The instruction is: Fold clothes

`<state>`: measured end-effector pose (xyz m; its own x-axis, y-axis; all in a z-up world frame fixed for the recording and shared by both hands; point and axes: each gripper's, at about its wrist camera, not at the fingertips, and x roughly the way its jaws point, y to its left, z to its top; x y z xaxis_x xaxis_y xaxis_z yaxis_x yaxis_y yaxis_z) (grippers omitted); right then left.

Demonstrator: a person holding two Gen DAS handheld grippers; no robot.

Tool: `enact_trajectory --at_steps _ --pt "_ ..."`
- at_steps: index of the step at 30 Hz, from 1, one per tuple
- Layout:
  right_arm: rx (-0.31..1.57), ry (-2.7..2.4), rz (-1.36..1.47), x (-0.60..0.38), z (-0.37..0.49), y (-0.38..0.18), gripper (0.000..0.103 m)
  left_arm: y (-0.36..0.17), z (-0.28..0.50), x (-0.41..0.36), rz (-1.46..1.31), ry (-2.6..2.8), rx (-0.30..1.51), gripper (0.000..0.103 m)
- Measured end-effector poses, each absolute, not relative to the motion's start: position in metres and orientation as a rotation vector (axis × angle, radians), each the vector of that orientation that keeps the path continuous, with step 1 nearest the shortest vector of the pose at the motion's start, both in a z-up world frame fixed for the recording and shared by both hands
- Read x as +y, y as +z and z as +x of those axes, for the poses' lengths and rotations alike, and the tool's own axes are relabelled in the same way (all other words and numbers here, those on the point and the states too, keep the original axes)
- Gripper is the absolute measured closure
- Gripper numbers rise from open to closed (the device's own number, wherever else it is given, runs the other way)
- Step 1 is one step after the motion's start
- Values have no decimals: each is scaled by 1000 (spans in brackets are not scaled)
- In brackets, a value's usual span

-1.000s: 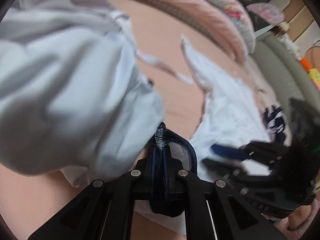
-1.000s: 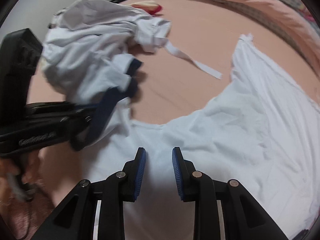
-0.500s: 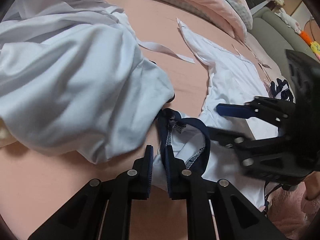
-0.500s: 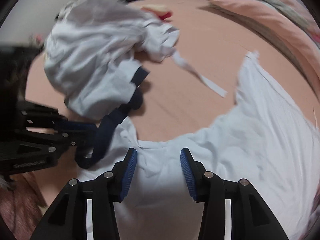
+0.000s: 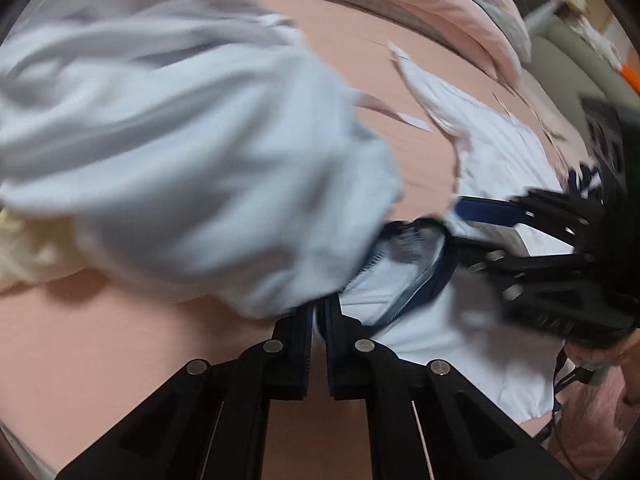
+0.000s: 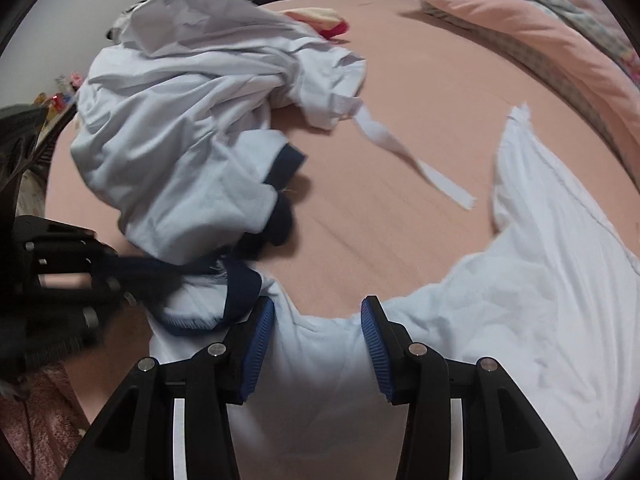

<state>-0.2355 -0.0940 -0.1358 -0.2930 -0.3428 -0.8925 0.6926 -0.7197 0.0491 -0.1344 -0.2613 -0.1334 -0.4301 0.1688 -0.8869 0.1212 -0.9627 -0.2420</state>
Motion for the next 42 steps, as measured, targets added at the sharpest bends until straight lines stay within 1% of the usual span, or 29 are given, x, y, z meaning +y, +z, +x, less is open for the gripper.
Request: enact_trajectory --at_steps 3,5,7,8,12,16,19,21,23,24,27,29,30,34,37,38,40,42 --pt "373 -2097 1292 -74 -243 -123 58 -121 -128 -271 -1621 2580 -525 98" --pt "343 -2085 1295 -64 -247 -118 58 -107 -125 -263 -1532 2568 -513 98" --pt "429 -2060 1289 -68 -246 -123 58 -96 -124 -251 -1449 2550 -481 93" --pt "488 -2040 1272 -73 -243 -126 58 -94 -125 -244 -1418 2530 -465 92" --pt "611 -1936 1243 -98 -240 -136 58 -95 -129 -220 -1366 2390 -429 92" --pt "727 -1935 1235 -112 -236 -155 58 -113 -142 -224 -1463 2427 -455 92" --pt "669 -2002 1229 -107 -243 -154 58 -126 -153 -228 -1543 2459 -477 92" --pt "577 -2052 1264 -96 -253 -154 58 -135 -160 -231 -1596 2480 -492 92" --pt "465 -2087 1302 -84 -264 -154 58 -131 -158 -245 -1596 2590 -512 92" --pt "443 -2109 1306 -79 -267 -153 58 -128 -157 -253 -1592 2650 -522 92" --pt "393 -2165 1287 -70 -269 -144 58 -123 -151 -269 -1541 2619 -658 92" --pt "329 -2142 1254 -66 -265 -134 58 -119 -147 -262 -1486 2564 -636 92" --pt "309 -2113 1243 -66 -262 -128 58 -116 -146 -254 -1461 2527 -598 92" --pt "408 -1995 1222 -87 -243 -119 58 -119 -149 -224 -1450 2382 -480 92" --pt "497 -1958 1244 -96 -231 -122 58 -139 -164 -221 -1582 2400 -437 92" --pt "513 -1967 1259 -101 -236 -127 58 -143 -165 -227 -1604 2410 -468 92" --pt "469 -1969 1304 -110 -252 -137 58 -148 -165 -239 -1625 2423 -547 92" --pt "425 -1963 1326 -116 -264 -139 58 -144 -161 -249 -1629 2505 -551 92"
